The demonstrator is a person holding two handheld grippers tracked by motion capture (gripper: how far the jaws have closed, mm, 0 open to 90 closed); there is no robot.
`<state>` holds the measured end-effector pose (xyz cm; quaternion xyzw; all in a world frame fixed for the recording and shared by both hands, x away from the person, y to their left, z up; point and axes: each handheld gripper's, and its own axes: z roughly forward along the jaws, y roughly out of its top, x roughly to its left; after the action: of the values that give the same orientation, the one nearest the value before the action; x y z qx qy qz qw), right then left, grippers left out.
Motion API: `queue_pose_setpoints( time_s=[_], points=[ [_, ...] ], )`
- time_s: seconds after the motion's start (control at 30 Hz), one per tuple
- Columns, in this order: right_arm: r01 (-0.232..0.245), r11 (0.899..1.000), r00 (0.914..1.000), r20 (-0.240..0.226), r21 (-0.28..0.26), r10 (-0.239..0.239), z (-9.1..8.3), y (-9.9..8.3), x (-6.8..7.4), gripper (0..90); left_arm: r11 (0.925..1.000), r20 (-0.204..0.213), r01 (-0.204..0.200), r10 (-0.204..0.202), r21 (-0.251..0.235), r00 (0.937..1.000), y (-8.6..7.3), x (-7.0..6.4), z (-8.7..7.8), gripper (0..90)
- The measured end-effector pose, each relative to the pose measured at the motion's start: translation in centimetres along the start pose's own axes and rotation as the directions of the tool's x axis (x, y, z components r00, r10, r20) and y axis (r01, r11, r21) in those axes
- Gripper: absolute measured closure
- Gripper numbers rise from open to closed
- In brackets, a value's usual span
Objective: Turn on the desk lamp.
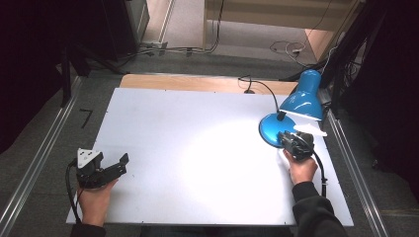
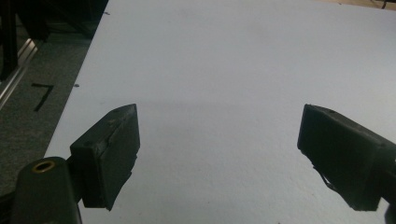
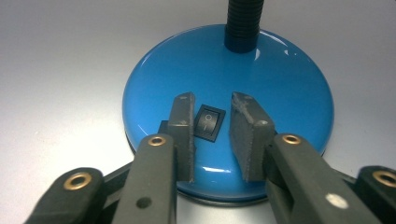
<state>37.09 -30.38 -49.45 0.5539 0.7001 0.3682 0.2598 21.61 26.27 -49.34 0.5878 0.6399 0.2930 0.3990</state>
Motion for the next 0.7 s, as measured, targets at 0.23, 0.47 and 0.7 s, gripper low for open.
queue_pose_setpoints(
  time_s=[0.23, 0.47, 0.7],
  points=[
    [-0.037, 0.999, 0.9990, -0.025, -0.012, 0.037, -0.5, 0.2, -0.1, 45.1, 1.0000, 0.000, 0.001, -0.001, 0.000, 1.0000, 0.0, 0.0, 0.0, 13.4],
    [-0.049, 0.999, 0.9982, -0.036, -0.024, 0.048, -1.1, 0.2, 0.0, 33.8, 1.0000, 0.000, 0.000, 0.000, 0.000, 1.0000, 0.0, 0.0, 0.0, 13.4],
    [-0.050, 0.998, 0.9973, -0.055, -0.030, 0.049, -2.0, 0.1, 0.0, 30.3, 1.0000, 0.002, 0.000, 0.000, -0.001, 1.0000, 0.0, 0.0, 0.0, 13.4]
  ],
)
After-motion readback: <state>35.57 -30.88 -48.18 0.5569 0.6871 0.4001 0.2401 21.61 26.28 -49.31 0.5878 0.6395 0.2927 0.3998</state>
